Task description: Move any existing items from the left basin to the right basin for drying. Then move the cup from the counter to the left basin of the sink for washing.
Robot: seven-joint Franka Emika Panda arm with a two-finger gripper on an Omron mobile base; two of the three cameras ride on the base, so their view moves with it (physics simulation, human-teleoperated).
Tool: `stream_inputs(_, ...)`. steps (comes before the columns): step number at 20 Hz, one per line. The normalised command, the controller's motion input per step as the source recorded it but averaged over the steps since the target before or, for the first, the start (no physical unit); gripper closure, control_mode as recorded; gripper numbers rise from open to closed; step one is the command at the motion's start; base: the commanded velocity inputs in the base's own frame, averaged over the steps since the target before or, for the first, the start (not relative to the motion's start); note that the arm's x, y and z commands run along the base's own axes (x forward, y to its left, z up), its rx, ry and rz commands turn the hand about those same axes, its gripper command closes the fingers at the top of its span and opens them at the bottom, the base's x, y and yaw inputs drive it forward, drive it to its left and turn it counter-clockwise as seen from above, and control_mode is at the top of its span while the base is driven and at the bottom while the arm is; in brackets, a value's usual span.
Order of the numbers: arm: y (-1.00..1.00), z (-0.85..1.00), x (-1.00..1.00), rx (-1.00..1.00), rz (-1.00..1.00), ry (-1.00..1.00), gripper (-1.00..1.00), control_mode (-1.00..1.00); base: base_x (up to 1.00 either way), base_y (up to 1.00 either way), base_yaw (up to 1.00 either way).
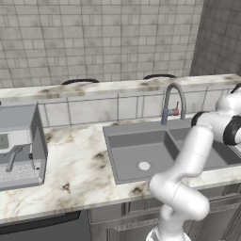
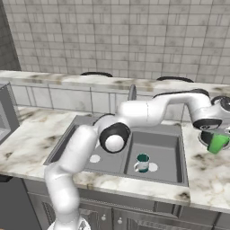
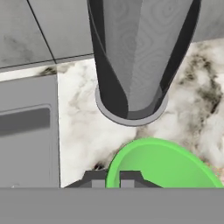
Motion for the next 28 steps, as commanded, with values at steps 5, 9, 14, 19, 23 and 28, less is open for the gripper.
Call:
stream_inputs(5,0.89,0.25,-0.13,-0.02,0.0,0.03,1.0,-1.0,0.0,0.0,0.0)
stream_inputs(9,0.91,0.2,-0.14,-0.03,0.0,0.04,1.0,-1.0,0.0,0.0,0.0)
stream_inputs(14,0.9,0.23,-0.17,-0.03,0.0,0.05,1.0,-1.0,0.0,0.0,0.0)
stream_inputs(19,0.89,0.21,-0.2,-0.03,0.0,0.04,1.0,-1.0,0.0,0.0,0.0)
stream_inputs(23,0.88,0.2,-0.21,-0.02,0.0,0.04,1.0,-1.0,0.0,0.0,0.0)
stream_inputs(28,0.9,0.16,-0.18,-0.02,0.0,0.03,1.0,-1.0,0.0,0.0,0.0)
